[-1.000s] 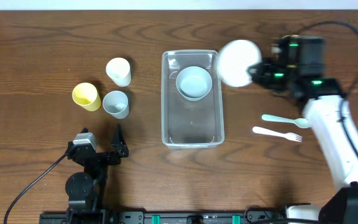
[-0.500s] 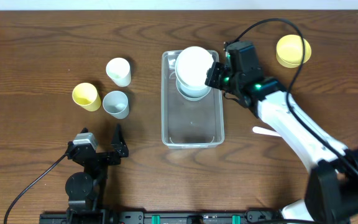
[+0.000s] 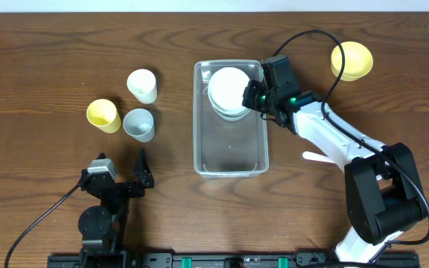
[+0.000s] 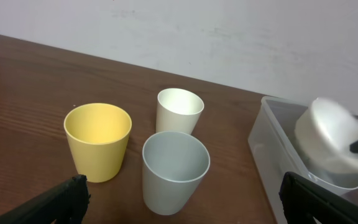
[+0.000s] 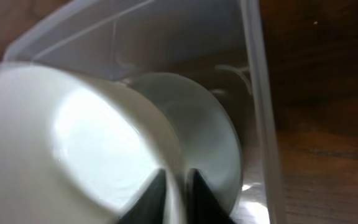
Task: Pack container
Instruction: 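Carry the white bowl left and stack it onto the grey bowl, then release the white bowl and grip the yellow bowl rim with the right gripper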
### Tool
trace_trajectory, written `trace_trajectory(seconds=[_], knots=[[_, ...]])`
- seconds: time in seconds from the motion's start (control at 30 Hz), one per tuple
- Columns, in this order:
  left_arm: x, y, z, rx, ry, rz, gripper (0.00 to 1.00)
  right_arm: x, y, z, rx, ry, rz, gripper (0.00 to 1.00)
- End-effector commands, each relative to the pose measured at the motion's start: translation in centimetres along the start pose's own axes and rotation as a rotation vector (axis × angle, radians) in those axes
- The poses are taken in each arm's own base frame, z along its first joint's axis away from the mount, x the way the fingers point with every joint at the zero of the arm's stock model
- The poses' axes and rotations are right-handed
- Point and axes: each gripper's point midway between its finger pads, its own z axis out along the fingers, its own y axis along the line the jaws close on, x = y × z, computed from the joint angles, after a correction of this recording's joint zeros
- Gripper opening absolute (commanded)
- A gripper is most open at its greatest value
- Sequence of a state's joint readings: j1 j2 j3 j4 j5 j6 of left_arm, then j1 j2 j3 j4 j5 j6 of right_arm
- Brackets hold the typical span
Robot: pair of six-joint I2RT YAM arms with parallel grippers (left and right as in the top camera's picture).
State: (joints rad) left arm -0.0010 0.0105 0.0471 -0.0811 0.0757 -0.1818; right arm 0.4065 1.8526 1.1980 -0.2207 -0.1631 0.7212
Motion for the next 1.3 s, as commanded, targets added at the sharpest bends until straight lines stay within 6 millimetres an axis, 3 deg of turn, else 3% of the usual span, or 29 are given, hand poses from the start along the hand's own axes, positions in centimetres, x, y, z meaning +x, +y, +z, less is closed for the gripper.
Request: trace_trajectory(seconds=[0.0,0.2,0.4,0.53,0.63,0.77,0.93,1.03,1.13,1.27], knots=[[1.6,0.3,0.2,-0.004,0.037,0.015,0.98,-0.8,1.1,-0.2,-0.021,-0.017,-0.01,0.32],[1.6,0.3,0.2,-0.004,0.037,0.015,0.98,-1.7,4.8,-1.3,-0.148,0.008,-0.074,0.39],[1.6,0.3,0.2,-0.004,0.037,0.015,0.98,-3.6,8.6,-4.4,-0.203,0.038,-0.14,0.43],[1.6,0.3,0.2,-0.004,0.037,0.015,0.98,-6.1,8.8,-7.5,-0.125,0.023,-0.18,0.51],[1.6,0.3,0.2,-0.005,0.037,0.015,0.98,-9.2,5.9,-10.1,0.045,-0.046,-0.16,0.63],[1.6,0.3,0.2,-0.005,0.037,0.015,0.98,-12.9,-0.3,-13.1,0.267,-0.129,-0.078,0.81],[1.6,0.3,0.2,-0.004,0.037,0.015,0.98,-15.4,-8.2,-15.0,0.401,-0.143,0.067,0.87],[1.6,0.3,0.2,-0.004,0.037,0.015,0.98,-16.5,-12.4,-15.5,0.432,-0.135,0.158,0.88],[1.6,0.3,0.2,-0.004,0.037,0.015,0.98,-16.9,-15.3,-15.2,0.449,-0.119,0.22,0.88],[1.6,0.3,0.2,-0.005,0.037,0.015,0.98,-16.4,-19.1,-13.0,0.488,-0.068,0.294,0.87]])
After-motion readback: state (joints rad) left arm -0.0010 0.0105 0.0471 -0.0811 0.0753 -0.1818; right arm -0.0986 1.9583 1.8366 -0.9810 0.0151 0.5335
